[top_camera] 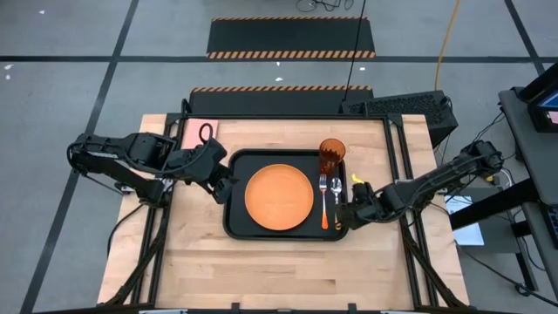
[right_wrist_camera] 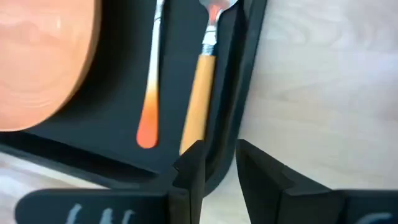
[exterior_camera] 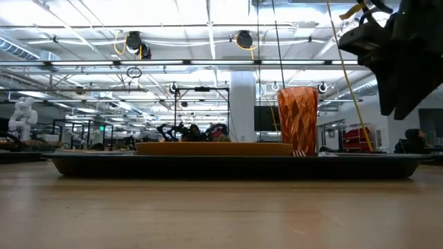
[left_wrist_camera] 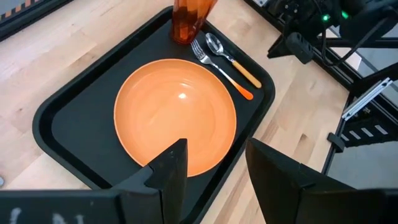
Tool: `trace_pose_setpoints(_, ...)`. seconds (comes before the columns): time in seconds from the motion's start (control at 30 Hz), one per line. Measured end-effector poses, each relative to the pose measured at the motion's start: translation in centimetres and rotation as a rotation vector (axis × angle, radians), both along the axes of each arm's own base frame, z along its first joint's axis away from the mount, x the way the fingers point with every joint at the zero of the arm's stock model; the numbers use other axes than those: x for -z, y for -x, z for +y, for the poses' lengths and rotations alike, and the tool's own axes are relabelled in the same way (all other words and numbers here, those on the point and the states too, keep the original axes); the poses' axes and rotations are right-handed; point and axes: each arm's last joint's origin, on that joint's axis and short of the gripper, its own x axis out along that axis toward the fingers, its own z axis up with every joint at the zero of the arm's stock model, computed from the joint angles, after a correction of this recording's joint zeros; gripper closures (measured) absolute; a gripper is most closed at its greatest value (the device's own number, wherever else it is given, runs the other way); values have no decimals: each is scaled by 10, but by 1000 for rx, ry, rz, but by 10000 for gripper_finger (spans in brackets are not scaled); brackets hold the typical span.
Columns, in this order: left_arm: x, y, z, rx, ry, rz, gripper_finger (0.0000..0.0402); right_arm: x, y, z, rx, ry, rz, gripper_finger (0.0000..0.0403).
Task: Pick and place plate/cup/fork/spoon on tray
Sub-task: Put the light orange spoon on the black tray to the right of the orange fork
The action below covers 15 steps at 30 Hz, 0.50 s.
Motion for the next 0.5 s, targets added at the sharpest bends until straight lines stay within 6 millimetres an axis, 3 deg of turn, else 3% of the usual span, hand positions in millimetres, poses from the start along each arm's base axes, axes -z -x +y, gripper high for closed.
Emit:
trace_pose_setpoints(0.23,2,-3,1,1,-30,11,236,2,-6,-14,-24,53,3,333)
trace_pose_setpoints(0.5,4,-6,3,-25,-42,16,236,38,-20,-28,-65,-42,-69,398)
